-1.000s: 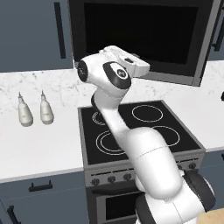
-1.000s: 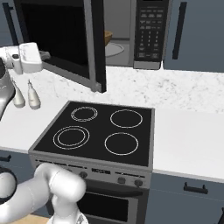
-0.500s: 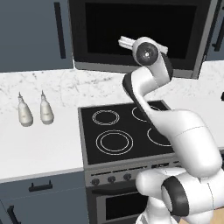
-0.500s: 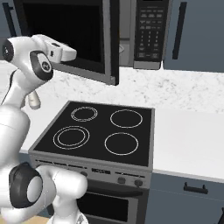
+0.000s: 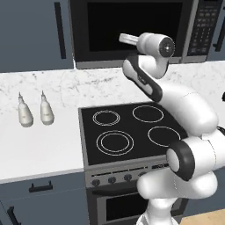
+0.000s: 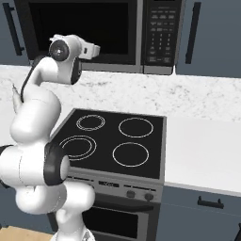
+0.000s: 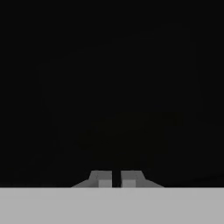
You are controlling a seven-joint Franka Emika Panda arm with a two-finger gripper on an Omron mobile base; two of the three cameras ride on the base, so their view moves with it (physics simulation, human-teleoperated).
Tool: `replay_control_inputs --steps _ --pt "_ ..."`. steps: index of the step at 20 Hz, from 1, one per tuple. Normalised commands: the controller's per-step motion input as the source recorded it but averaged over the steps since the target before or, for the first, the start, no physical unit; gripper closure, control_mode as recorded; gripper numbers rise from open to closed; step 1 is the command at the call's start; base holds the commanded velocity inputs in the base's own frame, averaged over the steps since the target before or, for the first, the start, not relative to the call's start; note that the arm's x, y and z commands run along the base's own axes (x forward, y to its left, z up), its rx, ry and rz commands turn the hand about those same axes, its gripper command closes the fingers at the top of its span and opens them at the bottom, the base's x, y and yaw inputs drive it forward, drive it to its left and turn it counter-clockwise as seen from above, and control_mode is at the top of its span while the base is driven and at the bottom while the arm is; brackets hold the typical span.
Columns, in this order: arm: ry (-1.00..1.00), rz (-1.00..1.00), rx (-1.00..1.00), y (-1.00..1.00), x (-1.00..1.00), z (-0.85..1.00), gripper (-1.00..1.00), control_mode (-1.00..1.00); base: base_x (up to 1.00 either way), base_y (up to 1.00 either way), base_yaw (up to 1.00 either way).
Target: Open the microwave, place the bowl with waffle inside the microwave, then close the microwave door and turn it on.
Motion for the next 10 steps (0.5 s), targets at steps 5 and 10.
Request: replay_control_inputs --steps 5,10 --pt "0.00 0.30 0.01 -0.03 0.58 0.12 1.00 -1.00 0.00 0.00 0.00" --pt "0.02 0.11 0.00 0.00 0.52 0.10 1.00 -1.00 0.00 0.00 0.00"
